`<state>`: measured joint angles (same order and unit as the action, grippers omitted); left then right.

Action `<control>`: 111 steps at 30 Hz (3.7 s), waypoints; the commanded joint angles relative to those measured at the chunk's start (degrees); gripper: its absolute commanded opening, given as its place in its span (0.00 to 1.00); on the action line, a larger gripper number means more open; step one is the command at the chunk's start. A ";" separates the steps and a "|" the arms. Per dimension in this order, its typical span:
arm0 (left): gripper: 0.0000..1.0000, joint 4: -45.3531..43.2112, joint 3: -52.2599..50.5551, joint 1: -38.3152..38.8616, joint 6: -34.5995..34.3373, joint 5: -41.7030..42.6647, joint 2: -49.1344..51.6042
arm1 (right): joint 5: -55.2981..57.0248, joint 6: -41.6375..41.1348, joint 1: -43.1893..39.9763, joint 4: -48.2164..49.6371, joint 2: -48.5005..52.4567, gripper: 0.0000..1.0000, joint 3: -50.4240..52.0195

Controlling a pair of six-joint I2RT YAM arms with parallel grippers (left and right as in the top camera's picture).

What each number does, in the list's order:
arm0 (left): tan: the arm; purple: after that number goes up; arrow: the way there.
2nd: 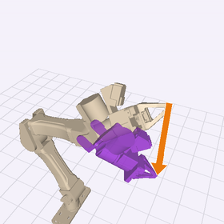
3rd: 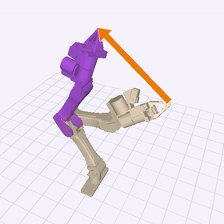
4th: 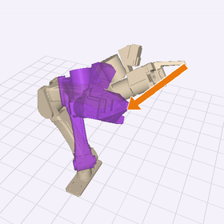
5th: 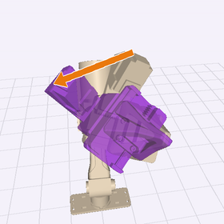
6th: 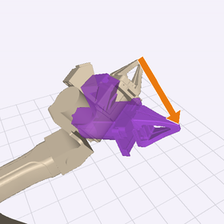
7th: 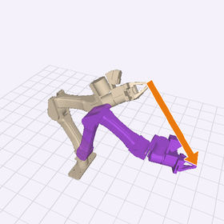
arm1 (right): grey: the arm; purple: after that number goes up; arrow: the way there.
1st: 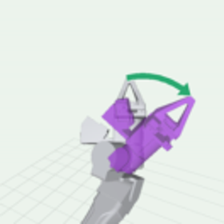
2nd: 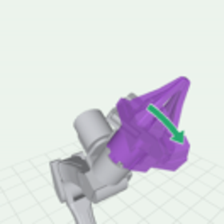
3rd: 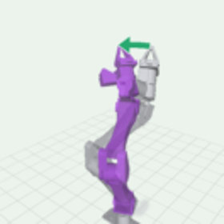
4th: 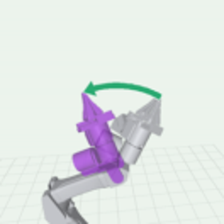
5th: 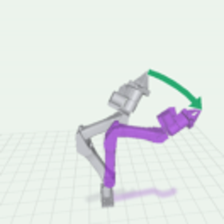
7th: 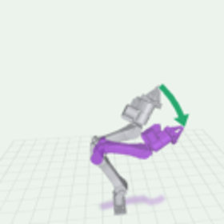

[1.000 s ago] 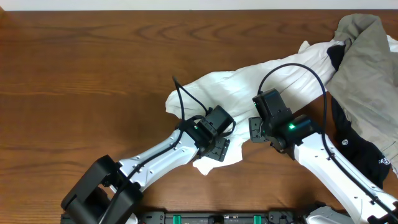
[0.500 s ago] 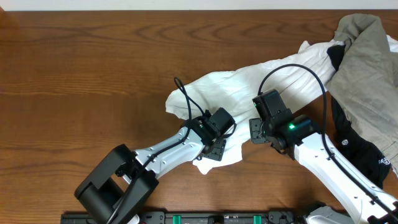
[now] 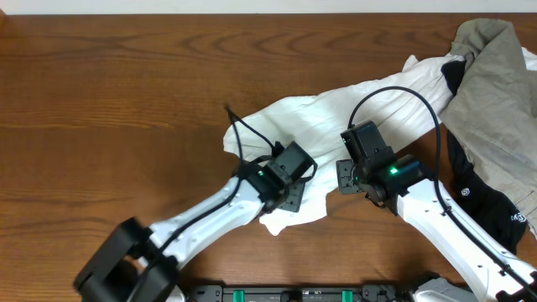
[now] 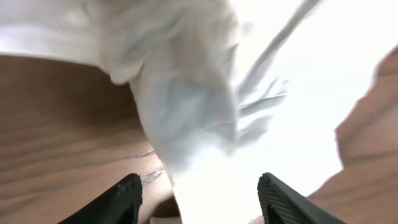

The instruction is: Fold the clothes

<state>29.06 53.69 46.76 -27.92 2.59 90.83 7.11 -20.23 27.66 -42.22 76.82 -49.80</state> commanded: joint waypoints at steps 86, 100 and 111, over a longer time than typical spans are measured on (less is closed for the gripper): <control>0.06 20.20 1.29 -27.78 -2.10 -12.52 -22.99 | 5.84 8.09 -14.95 18.14 17.62 0.62 -0.55; 0.06 20.20 1.29 -27.78 -2.12 -12.50 -22.99 | 1.95 12.59 -15.13 24.85 29.77 0.49 -0.55; 0.06 21.27 1.29 -27.78 -1.73 -12.52 -22.99 | 1.33 8.02 -15.13 5.42 14.25 0.01 -1.36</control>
<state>49.78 54.02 19.27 -31.00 -8.19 67.77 7.92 -10.44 12.97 -33.23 97.82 -51.77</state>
